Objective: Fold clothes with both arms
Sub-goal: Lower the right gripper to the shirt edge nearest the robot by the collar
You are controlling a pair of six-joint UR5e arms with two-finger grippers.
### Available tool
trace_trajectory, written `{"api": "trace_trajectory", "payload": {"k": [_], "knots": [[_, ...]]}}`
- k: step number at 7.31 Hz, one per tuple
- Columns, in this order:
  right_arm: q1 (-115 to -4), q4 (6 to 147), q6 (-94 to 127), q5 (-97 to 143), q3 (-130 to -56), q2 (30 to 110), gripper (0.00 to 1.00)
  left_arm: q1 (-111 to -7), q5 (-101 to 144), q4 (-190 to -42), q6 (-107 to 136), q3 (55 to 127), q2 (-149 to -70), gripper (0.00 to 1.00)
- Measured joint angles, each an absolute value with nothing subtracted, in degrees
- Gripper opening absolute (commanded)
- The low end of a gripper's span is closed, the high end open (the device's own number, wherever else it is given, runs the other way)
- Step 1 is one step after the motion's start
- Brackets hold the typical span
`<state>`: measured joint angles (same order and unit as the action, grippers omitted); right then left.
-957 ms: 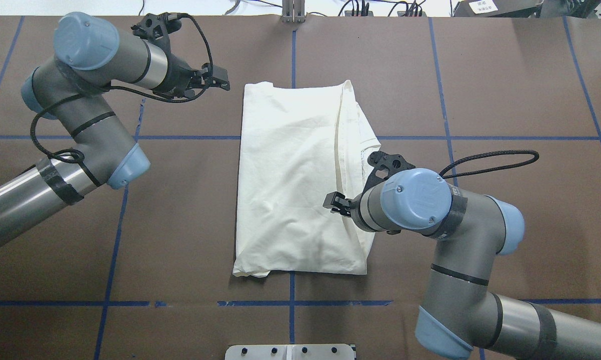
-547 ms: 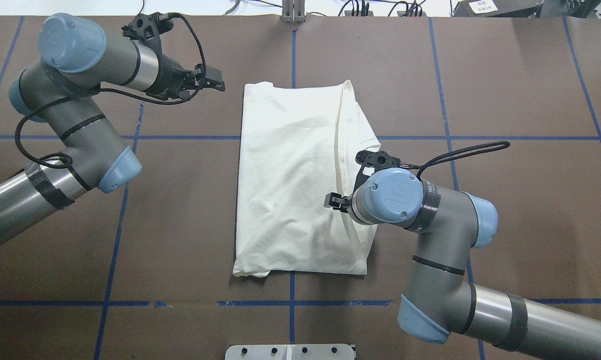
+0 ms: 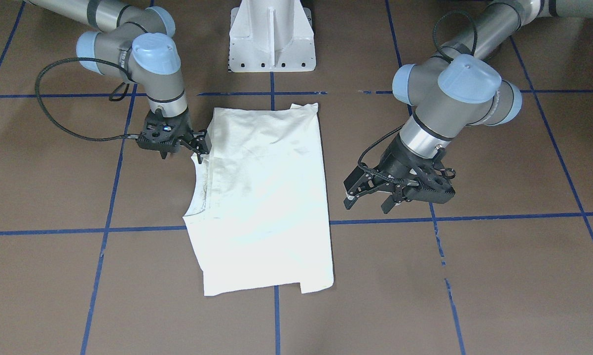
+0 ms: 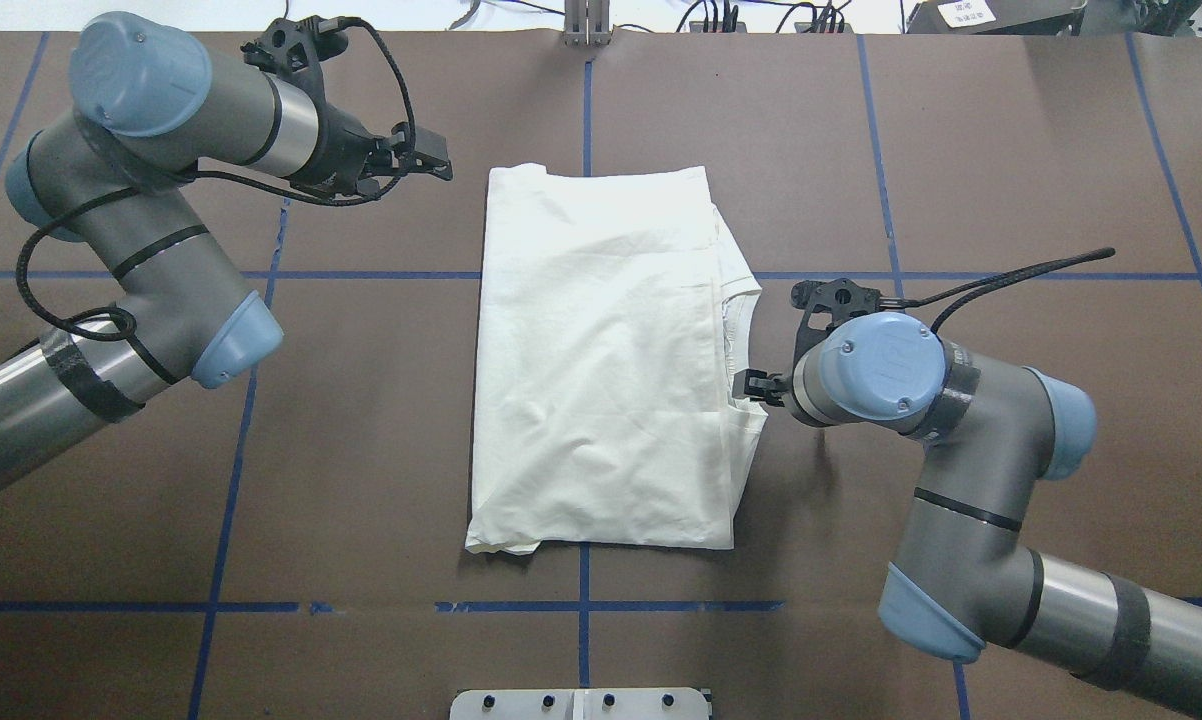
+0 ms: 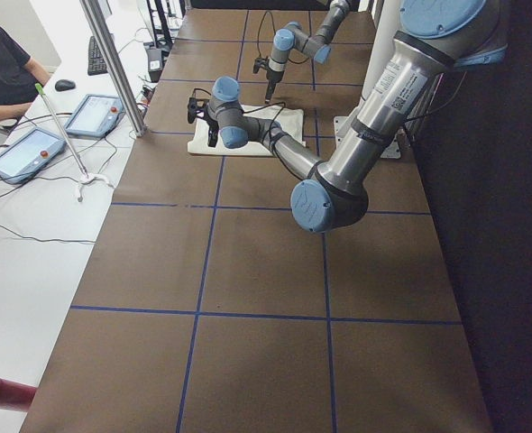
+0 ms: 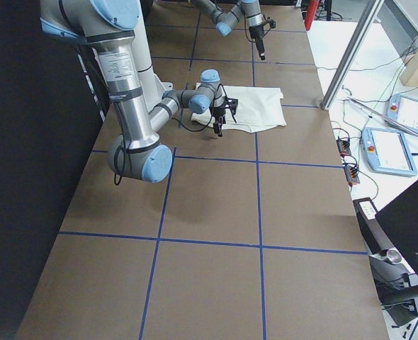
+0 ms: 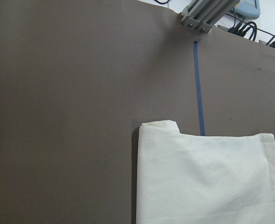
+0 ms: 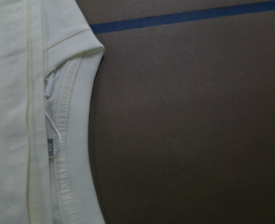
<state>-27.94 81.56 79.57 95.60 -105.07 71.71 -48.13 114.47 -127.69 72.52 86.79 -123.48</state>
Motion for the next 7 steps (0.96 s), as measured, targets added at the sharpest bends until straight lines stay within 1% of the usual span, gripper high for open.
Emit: {"api": "trace_trajectory", "payload": {"k": [1,2,3,4,6,7], "knots": [[-27.57,82.57,81.67,95.47,-107.83,72.56,0.94,-48.15,114.46,-126.12,72.55,87.88,-123.5,0.99],[-26.23,83.56,86.73,94.84,-109.12,71.58,0.66,-48.19,114.44,-124.6,72.67,89.04,-123.52,0.99],[-23.97,83.89,93.11,92.76,-109.65,70.39,0.33,-48.2,114.39,-123.84,72.79,89.75,-123.48,0.98],[-21.27,83.93,99.58,89.89,-109.97,69.27,0.21,-48.19,114.29,-123.54,72.86,90.03,-123.44,0.98],[-17.14,83.96,107.78,87.33,-110.32,68.03,0.23,-48.17,114.05,-123.47,72.94,90.15,-122.91,0.98],[-15.54,84.01,110.53,86.6,-110.38,67.83,0.26,-48.17,113.97,-123.48,72.94,90.17,-122.72,0.98]]}}
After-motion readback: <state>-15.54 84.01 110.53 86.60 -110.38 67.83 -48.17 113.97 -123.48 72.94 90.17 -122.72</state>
